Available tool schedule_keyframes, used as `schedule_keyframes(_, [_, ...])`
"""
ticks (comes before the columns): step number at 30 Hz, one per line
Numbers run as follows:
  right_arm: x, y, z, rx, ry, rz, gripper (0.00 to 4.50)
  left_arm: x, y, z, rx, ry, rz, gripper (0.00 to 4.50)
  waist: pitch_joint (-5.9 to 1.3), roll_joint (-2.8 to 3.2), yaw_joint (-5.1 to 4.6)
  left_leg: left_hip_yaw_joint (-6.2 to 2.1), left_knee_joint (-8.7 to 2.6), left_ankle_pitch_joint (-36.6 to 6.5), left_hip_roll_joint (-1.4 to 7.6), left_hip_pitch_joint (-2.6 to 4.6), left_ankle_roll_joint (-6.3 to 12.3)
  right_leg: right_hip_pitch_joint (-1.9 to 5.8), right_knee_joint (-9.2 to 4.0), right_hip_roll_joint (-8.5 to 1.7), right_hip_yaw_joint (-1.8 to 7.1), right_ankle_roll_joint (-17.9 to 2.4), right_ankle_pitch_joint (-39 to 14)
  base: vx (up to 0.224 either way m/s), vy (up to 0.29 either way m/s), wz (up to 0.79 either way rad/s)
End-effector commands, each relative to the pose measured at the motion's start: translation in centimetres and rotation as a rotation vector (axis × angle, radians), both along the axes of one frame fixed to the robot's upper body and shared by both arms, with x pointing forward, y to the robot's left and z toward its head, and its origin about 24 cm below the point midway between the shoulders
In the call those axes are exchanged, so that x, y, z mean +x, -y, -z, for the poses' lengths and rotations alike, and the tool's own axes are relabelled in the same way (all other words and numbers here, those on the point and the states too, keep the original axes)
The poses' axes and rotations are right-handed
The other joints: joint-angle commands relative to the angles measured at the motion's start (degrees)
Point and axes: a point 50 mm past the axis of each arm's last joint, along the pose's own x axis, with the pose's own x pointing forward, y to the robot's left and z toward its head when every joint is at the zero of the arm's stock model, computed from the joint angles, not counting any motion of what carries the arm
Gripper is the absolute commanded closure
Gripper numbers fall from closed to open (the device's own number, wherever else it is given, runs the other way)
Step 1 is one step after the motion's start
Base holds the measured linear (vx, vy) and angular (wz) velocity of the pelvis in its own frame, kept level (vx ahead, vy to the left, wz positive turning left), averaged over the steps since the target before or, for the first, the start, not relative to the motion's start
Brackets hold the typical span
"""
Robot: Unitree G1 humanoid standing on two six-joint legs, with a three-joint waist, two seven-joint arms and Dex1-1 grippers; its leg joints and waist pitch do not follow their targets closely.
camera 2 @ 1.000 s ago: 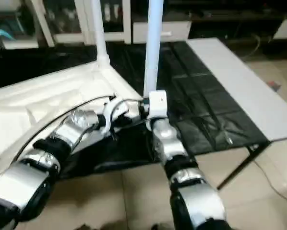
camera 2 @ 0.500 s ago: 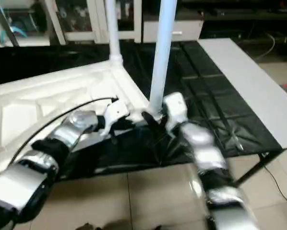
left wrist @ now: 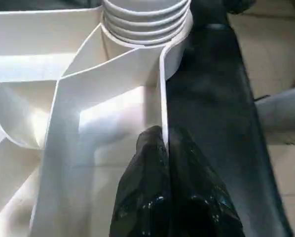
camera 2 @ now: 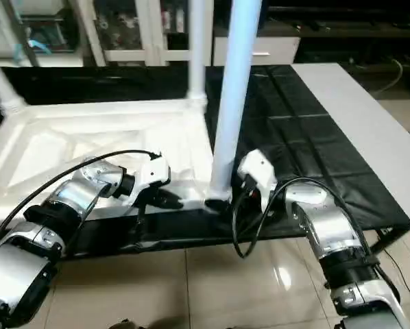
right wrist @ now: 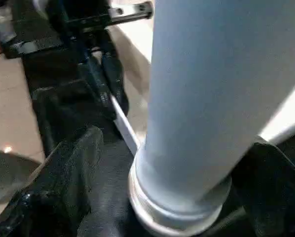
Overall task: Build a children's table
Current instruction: Rotate leg to tighten
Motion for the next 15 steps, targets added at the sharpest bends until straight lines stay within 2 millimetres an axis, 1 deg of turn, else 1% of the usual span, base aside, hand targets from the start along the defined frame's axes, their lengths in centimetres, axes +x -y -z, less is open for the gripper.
schedule_keyframes(1, [0.4, -0.1, 0.0, -0.059, 0.003, -0.030, 0.45, -1.3, -0.2, 2.0, 0.099, -0.086, 0.055, 4.50, -4.05, -0.67, -0.21, 0.19, -3.91, -15.96, 1.23, 0.13, 3.94, 2.82, -4.45, -2.38, 2.46, -12.44, -20.13, 0.000, 0.000, 0.00])
schedule_keyframes(5, [0.7, -0.1, 0.1, -0.081, 0.001, -0.039, 0.45, -1.3, -0.3, 2.0, 0.108, -0.091, 0.055, 4.50, -4.17, -0.69, -0.15, 0.18, -3.83, -14.18, 1.16, -0.12, 4.04, 3.07, -4.30, -2.44, 2.47, -12.30, -18.63, 0.000, 0.000, 0.00])
schedule_keyframes(7, [1.1, -0.1, -0.1, -0.085, 0.008, -0.037, 0.45, -1.5, -0.6, 2.1, 0.117, -0.097, 0.055, 4.50, -4.33, -0.91, -0.26, 0.16, -3.76, -12.96, 1.17, -0.32, 4.21, 3.21, -3.94, -2.38, 2.42, -12.86, -16.44, 0.000, 0.000, 0.00])
schedule_keyframes(9, [1.2, -0.1, -0.2, -0.087, 0.009, -0.040, 0.45, -1.6, -0.7, 2.1, 0.122, -0.103, 0.055, 4.50, -4.37, -0.76, -0.29, 0.22, -3.68, -12.35, 1.19, -0.26, 4.54, 3.19, -3.79, -2.34, 2.45, -13.50, -14.97, 0.000, 0.000, 0.00])
schedule_keyframes(10, [1.3, -0.1, -0.1, -0.092, 0.012, -0.039, 0.45, -1.6, -0.8, 2.1, 0.124, -0.104, 0.055, 4.50, -4.34, -0.76, -0.35, 0.22, -3.68, -12.48, 1.16, -0.34, 4.58, 3.27, -3.76, -2.33, 2.41, -13.61, -15.05, 0.000, 0.000, 0.00])
schedule_keyframes(11, [1.5, -0.1, -0.1, -0.098, 0.015, -0.036, 0.45, -1.7, -0.8, 2.1, 0.125, -0.105, 0.054, 4.50, -4.33, -0.82, -0.37, 0.26, -3.65, -12.58, 1.16, -0.28, 4.58, 3.22, -3.82, -2.38, 2.42, -13.50, -15.46, 0.000, 0.000, 0.00])
schedule_keyframes(13, [1.6, -0.1, 0.0, -0.103, 0.018, -0.030, 0.78, -1.7, -0.9, 2.1, 0.130, -0.106, 0.054, 4.50, -4.35, -0.78, -0.41, 0.27, -3.66, -12.73, 1.14, -0.24, 4.54, 3.21, -3.87, -2.33, 2.42, -13.39, -15.88, 0.000, 0.000, 0.00])
schedule_keyframes(15, [1.7, -0.2, 0.1, -0.101, 0.018, -0.024, 0.82, -1.8, -0.9, 2.1, 0.134, -0.108, 0.056, 4.50, -4.33, -0.78, -0.46, 0.24, -3.67, -12.87, 1.15, -0.25, 4.39, 3.20, -3.88, -2.34, 2.40, -13.43, -16.05, 0.000, 0.000, 0.00])
